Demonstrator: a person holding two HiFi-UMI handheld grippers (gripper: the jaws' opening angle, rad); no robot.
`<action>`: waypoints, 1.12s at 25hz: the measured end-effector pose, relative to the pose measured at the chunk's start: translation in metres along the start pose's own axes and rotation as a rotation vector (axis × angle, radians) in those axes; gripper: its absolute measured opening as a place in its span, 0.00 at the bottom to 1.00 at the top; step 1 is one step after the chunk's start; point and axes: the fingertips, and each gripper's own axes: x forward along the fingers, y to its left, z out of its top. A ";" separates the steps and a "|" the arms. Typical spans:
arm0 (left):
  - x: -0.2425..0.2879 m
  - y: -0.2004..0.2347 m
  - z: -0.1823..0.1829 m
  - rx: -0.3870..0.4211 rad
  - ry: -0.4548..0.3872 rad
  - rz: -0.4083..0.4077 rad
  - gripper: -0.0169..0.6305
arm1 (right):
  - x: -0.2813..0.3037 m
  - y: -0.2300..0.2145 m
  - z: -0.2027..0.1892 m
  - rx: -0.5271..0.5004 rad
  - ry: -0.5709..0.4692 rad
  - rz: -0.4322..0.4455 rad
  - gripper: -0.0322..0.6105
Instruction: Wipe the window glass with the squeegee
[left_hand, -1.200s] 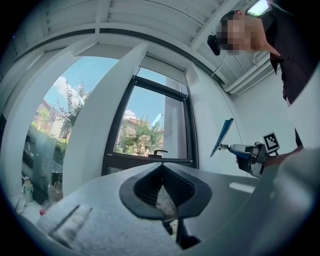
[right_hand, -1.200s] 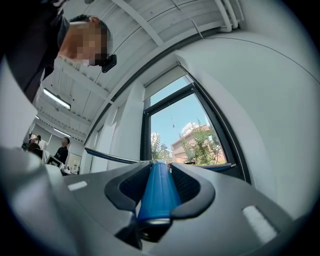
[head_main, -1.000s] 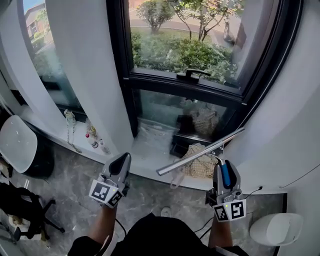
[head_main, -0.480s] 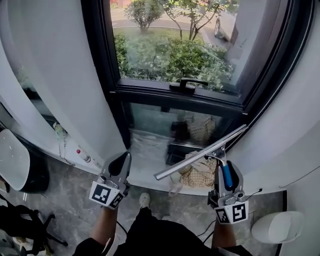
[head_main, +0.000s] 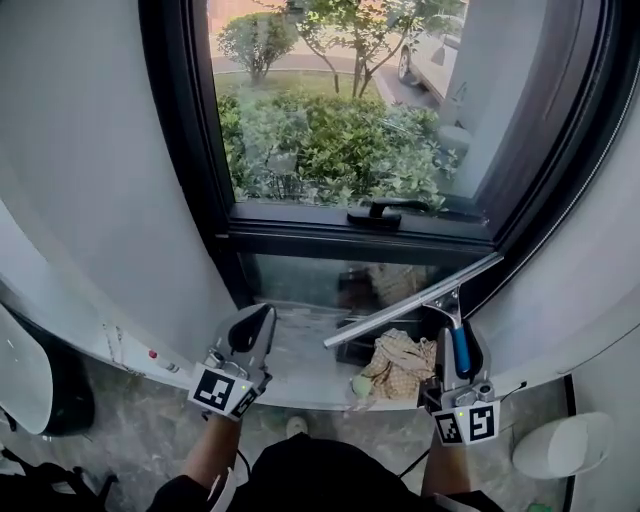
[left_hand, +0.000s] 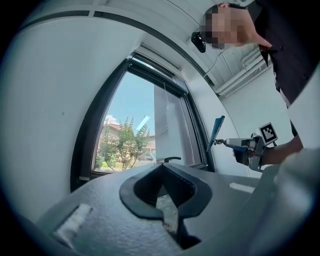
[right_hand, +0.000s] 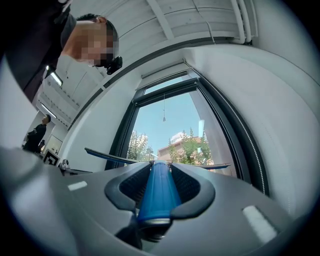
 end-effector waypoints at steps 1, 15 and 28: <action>0.002 0.005 -0.002 -0.009 0.001 -0.008 0.02 | 0.005 0.003 0.000 -0.005 -0.003 -0.006 0.26; 0.048 0.017 -0.004 -0.069 -0.043 -0.105 0.02 | 0.037 0.001 0.002 -0.024 -0.031 -0.070 0.26; 0.101 -0.004 0.008 -0.013 -0.076 -0.142 0.02 | 0.080 -0.049 0.039 -0.118 -0.098 -0.108 0.26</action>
